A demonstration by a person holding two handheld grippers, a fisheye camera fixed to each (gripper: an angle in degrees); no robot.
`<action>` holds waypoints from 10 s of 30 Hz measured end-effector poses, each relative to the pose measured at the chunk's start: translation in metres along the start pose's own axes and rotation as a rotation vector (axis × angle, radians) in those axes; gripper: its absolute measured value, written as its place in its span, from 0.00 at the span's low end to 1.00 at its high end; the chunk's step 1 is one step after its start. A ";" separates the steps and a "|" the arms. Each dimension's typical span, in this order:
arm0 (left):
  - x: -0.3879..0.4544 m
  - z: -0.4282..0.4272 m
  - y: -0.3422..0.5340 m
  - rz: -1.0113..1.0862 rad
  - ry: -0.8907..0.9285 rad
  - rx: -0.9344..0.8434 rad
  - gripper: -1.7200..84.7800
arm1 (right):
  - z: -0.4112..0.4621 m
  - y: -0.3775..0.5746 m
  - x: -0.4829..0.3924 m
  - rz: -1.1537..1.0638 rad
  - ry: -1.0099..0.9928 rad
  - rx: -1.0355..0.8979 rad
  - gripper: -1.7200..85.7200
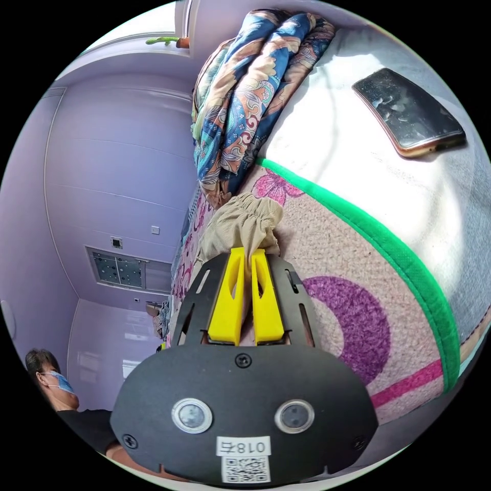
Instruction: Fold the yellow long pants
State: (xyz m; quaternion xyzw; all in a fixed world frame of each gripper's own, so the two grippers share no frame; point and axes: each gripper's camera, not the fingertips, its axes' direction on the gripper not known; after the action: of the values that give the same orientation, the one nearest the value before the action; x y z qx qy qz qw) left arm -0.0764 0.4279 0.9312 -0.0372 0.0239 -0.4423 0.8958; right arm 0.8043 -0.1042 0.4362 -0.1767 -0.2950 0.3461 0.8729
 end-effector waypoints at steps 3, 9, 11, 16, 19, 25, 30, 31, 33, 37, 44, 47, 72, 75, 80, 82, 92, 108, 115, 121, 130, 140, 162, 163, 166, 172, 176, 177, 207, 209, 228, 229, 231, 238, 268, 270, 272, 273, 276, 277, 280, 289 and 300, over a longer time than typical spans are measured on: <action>0.007 -0.002 -0.003 0.028 0.146 0.007 0.26 | 0.004 -0.001 0.005 0.004 -0.021 0.008 0.03; -0.013 0.012 -0.009 -0.047 0.064 0.009 0.26 | 0.007 0.004 0.014 0.018 -0.057 0.025 0.03; -0.013 0.016 -0.008 -0.039 0.063 0.024 0.25 | 0.007 0.005 0.015 0.010 -0.060 0.017 0.03; -0.012 0.032 -0.018 -0.030 0.085 0.018 0.21 | 0.012 0.010 0.015 0.007 -0.066 0.015 0.03; -0.008 0.037 -0.020 0.020 0.061 0.011 0.08 | 0.016 0.015 0.014 0.012 -0.064 0.018 0.03; 0.023 -0.035 0.018 0.147 -0.021 0.242 0.05 | 0.020 0.030 0.000 -0.024 -0.044 0.028 0.03; -0.013 -0.107 0.064 0.112 -0.211 0.339 0.06 | 0.032 0.043 -0.012 -0.068 -0.023 -0.035 0.03; -0.025 -0.104 0.063 0.073 -0.197 0.304 0.06 | 0.040 0.048 -0.011 -0.058 -0.003 -0.054 0.03; -0.063 -0.097 0.060 -0.038 -0.099 0.257 0.08 | 0.048 0.055 -0.008 -0.017 -0.020 -0.036 0.03; -0.066 -0.105 0.058 -0.037 -0.034 0.260 0.16 | 0.061 0.077 -0.010 0.084 -0.069 0.022 0.03; -0.067 -0.200 0.099 0.054 -0.031 0.466 0.18 | 0.076 0.113 -0.117 -0.173 0.053 0.036 0.03; -0.076 -0.223 0.113 0.091 -0.029 0.449 0.18 | 0.113 0.155 -0.226 -0.544 0.146 -0.073 0.03; -0.126 -0.164 0.127 0.022 0.143 0.197 0.18 | 0.344 0.634 -0.377 -1.765 0.554 -0.234 0.09; -0.094 -0.167 0.138 0.120 0.079 0.252 0.16 | 0.362 0.586 -0.373 -1.509 0.573 -0.231 0.07; 0.008 -0.126 0.151 0.482 0.160 0.110 0.15 | 0.405 0.581 -0.321 -1.384 0.486 -0.647 0.01; 0.057 -0.093 0.160 0.634 0.179 -0.005 0.15 | 0.385 0.591 -0.317 -1.450 0.468 -0.530 0.01; 0.258 0.181 0.234 1.107 0.176 -0.572 0.15 | 0.305 0.529 -0.241 -1.208 0.587 -0.285 0.01; 0.161 0.020 0.146 0.895 0.235 -0.133 0.17 | 0.241 0.530 -0.195 -1.118 0.404 -0.152 0.01; -0.052 -0.201 0.149 0.315 -0.037 0.465 0.22 | 0.243 0.545 -0.200 -1.129 0.345 -0.214 0.01; -0.110 -0.192 0.110 0.161 -0.028 0.420 0.26 | 0.233 0.551 -0.214 -1.099 0.296 -0.213 0.01; -0.126 -0.139 0.086 0.069 -0.020 0.254 0.09 | 0.174 0.543 -0.203 -1.075 0.390 -0.115 0.01; 0.058 -0.123 0.169 0.494 0.061 0.363 0.05 | 0.121 0.512 -0.169 -0.968 0.412 0.010 0.01; 0.249 0.193 0.523 1.478 -0.178 -0.342 0.18 | 0.020 0.464 -0.113 -0.738 0.474 0.138 0.02; 0.249 0.177 0.521 1.487 -0.123 -0.326 0.17 | 0.024 0.459 -0.117 -0.741 0.454 0.137 0.02; 0.221 0.099 0.503 1.521 -0.028 -0.119 0.15 | 0.040 0.446 -0.142 -0.795 0.360 0.139 0.02; 0.122 0.076 0.431 1.426 -0.348 -0.160 0.13 | 0.122 0.432 -0.226 -1.068 0.335 -0.044 0.02; 0.079 0.093 0.419 1.415 -0.400 -0.377 0.12 | 0.190 0.412 -0.245 -1.187 0.607 -0.172 0.04; 0.073 0.095 0.419 1.423 -0.409 -0.395 0.12 | 0.196 0.408 -0.243 -1.191 0.623 -0.203 0.05; 0.204 0.063 0.349 1.839 0.042 -0.154 0.21 | 0.151 0.489 -0.304 -1.728 0.467 -0.044 0.10; 0.214 0.089 0.361 1.959 0.057 -0.295 0.21 | 0.144 0.516 -0.304 -1.782 0.508 0.025 0.10; 0.239 0.074 0.328 1.998 0.382 -0.728 0.07 | 0.081 0.412 -0.312 -1.640 0.164 -0.300 0.18; 0.241 0.071 0.328 2.010 0.381 -0.727 0.07 | 0.086 0.389 -0.314 -1.595 0.105 -0.407 0.19; 0.251 0.060 0.331 2.060 0.375 -0.721 0.07 | 0.097 0.365 -0.321 -1.589 0.039 -0.519 0.20; 0.292 0.070 0.332 2.134 0.352 -0.762 0.07 | 0.182 0.317 -0.348 -1.634 -0.021 -1.022 0.15; 0.063 0.072 0.259 1.256 -0.049 -0.804 0.02 | 0.266 0.166 -0.349 -0.986 0.153 -0.725 0.05; 0.052 0.066 0.234 1.102 0.052 -0.823 0.03 | 0.283 0.153 -0.333 -0.976 0.225 -0.765 0.04; 0.064 0.056 0.231 1.170 0.068 -0.841 0.06 | 0.283 0.138 -0.332 -0.900 0.130 -0.818 0.06; 0.074 0.046 0.224 1.199 0.138 -0.829 0.06 | 0.280 0.136 -0.336 -0.907 0.116 -0.820 0.07; 0.092 0.021 0.169 1.127 0.315 -0.579 0.07 | 0.257 0.124 -0.355 -0.936 -0.005 -0.764 0.12; 0.093 0.020 0.155 1.100 0.325 -0.521 0.07 | 0.250 0.117 -0.359 -0.920 -0.061 -0.723 0.14; 0.097 0.044 0.094 0.998 0.199 -0.329 0.11 | 0.243 0.096 -0.358 -0.877 -0.063 -0.605 0.17; 0.101 0.179 0.019 0.672 0.081 -0.553 0.26 | 0.300 0.045 -0.322 -0.734 -0.031 -0.671 0.24; 0.115 0.200 0.027 0.680 0.187 -0.606 0.24 | 0.312 0.051 -0.282 -0.655 -0.297 -0.782 0.26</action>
State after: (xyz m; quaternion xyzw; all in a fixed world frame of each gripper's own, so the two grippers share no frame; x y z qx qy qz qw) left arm 0.0299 0.3625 1.1268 -0.2472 0.2433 -0.0979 0.9328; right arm 0.4142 -0.2359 0.5376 -0.3368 -0.5621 -0.0591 0.7530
